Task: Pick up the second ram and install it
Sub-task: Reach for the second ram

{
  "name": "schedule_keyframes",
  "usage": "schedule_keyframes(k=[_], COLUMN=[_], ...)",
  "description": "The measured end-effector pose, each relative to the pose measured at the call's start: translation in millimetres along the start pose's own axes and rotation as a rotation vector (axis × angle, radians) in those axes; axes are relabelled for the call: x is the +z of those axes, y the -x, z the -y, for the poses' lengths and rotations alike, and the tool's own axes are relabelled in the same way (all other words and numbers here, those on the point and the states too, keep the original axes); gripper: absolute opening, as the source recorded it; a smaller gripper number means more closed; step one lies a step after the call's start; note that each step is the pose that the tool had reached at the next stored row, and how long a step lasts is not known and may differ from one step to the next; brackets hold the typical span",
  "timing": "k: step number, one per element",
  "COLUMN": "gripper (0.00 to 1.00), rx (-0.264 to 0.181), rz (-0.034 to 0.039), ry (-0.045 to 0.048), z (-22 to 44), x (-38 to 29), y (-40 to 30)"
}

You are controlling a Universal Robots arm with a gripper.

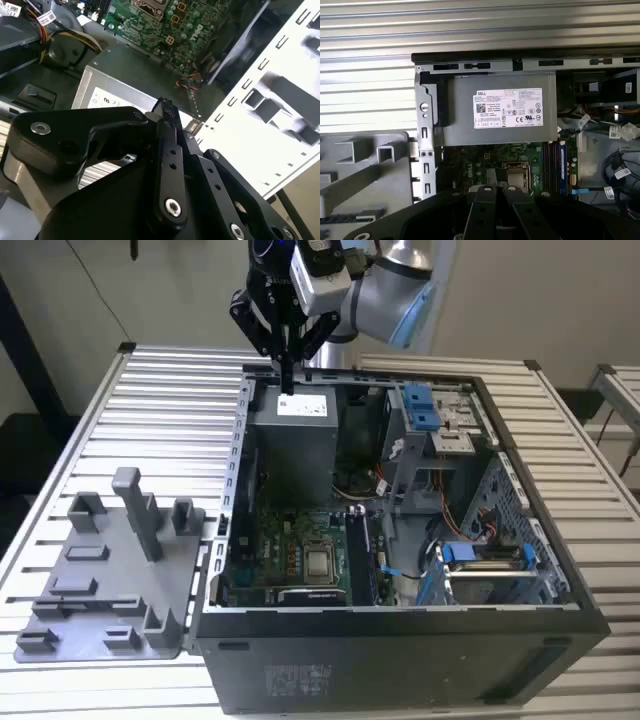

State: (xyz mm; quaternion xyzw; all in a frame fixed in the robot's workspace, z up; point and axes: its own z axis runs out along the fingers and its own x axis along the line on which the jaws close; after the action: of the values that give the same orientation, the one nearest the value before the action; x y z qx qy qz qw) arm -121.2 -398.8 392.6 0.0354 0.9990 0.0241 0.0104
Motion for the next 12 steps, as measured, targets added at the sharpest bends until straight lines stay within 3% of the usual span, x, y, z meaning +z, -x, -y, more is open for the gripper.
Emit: schedule_keyframes(k=[12], gripper=[0.11], rx=[0.0], rz=[0.0], ry=[-0.0001], z=[0.2], x=[0.0], y=[-2.0])
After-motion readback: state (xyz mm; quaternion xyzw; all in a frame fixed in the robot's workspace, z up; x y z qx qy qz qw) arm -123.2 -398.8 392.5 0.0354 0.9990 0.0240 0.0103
